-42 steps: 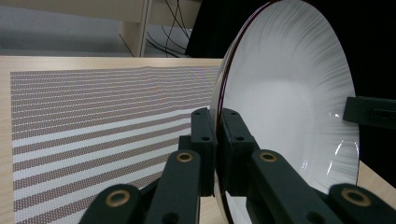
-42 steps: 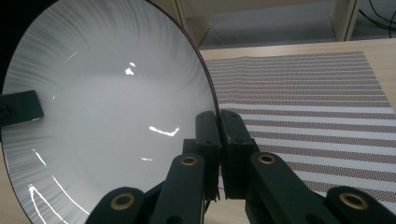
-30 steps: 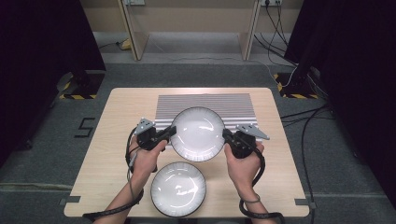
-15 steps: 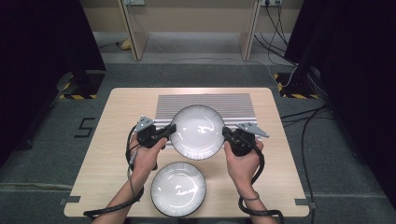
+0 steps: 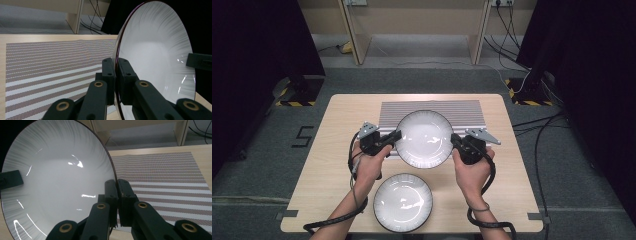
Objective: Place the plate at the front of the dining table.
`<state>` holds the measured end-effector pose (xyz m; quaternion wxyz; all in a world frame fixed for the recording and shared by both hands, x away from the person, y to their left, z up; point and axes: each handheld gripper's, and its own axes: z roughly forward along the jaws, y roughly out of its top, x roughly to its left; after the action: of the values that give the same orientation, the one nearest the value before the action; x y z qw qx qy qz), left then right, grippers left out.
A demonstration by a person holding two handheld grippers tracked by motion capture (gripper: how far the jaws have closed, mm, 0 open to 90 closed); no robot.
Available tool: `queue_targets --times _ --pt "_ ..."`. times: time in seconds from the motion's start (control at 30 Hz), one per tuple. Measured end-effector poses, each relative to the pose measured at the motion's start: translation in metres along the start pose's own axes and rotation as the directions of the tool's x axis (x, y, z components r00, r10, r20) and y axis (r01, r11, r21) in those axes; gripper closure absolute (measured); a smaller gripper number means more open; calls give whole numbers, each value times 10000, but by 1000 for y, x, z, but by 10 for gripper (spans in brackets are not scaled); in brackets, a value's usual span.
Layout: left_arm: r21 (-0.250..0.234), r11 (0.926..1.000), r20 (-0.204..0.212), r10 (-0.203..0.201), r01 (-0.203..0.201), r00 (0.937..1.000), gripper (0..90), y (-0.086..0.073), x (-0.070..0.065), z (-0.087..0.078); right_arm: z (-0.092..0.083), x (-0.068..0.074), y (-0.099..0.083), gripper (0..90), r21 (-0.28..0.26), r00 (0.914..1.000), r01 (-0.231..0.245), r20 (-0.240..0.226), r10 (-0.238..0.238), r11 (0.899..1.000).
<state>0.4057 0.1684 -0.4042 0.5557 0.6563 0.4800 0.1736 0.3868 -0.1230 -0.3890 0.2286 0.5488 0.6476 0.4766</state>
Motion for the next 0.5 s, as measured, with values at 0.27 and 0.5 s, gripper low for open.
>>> queue_targets --times 0.27,0.5 --pt "-24 10000 40 0 0 10000 846 3 -1 1 0 -1 2 876 -61 10000 -5 24 5 10000" --pt "-39 10000 32 10 -10 10000 846 5 0 2 1 -1 4 875 -93 10000 -8 45 9 10000"
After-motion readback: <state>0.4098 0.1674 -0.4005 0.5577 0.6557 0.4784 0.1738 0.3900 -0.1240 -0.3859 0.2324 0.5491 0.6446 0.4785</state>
